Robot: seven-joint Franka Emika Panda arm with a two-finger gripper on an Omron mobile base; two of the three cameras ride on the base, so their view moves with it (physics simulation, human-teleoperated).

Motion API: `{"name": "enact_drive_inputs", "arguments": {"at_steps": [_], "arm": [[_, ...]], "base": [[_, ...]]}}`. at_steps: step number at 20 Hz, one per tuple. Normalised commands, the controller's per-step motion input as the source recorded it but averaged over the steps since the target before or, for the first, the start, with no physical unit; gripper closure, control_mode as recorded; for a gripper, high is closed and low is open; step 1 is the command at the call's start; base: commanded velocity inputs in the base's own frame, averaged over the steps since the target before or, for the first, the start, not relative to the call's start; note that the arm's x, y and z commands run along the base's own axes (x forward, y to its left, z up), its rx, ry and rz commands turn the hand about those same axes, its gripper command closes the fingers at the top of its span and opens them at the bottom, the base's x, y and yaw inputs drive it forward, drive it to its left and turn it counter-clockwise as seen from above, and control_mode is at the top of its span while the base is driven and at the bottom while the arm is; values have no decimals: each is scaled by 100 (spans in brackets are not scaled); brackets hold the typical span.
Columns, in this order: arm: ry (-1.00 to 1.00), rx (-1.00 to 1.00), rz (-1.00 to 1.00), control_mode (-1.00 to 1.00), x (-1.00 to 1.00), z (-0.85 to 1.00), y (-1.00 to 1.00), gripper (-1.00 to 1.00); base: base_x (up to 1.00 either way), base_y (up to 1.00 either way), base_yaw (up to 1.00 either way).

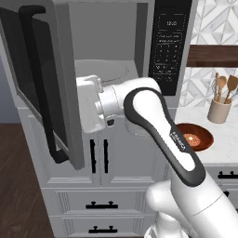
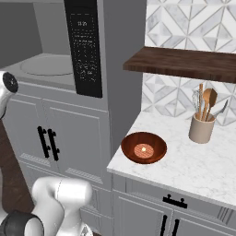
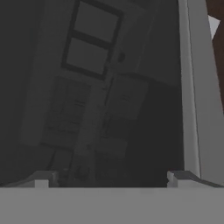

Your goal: Open the microwave, place the bowl with waffle inside the microwave, then close the microwave door and turn it on.

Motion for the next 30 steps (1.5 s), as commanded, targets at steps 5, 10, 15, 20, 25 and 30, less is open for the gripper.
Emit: {"name": "enact_drive_inputs", "arguments": {"at_steps": [5,10,15,20,25,30], "arm": [[-8,0,0,-100,0,0,41,-100],[-5,0,0,-100,0,0,23,-100],[-4,-3,0,-100,0,0,23,-100],[0,-10,0,-100,3,-2,41,-100],[-1,-10,0,-100,3,0,40,-100],[-4,-9,0,-100,10,0,16,-100]], "base": [[0,0,0],[0,0,0],[0,0,0],[0,0,0],[0,0,0],[0,0,0]]}}
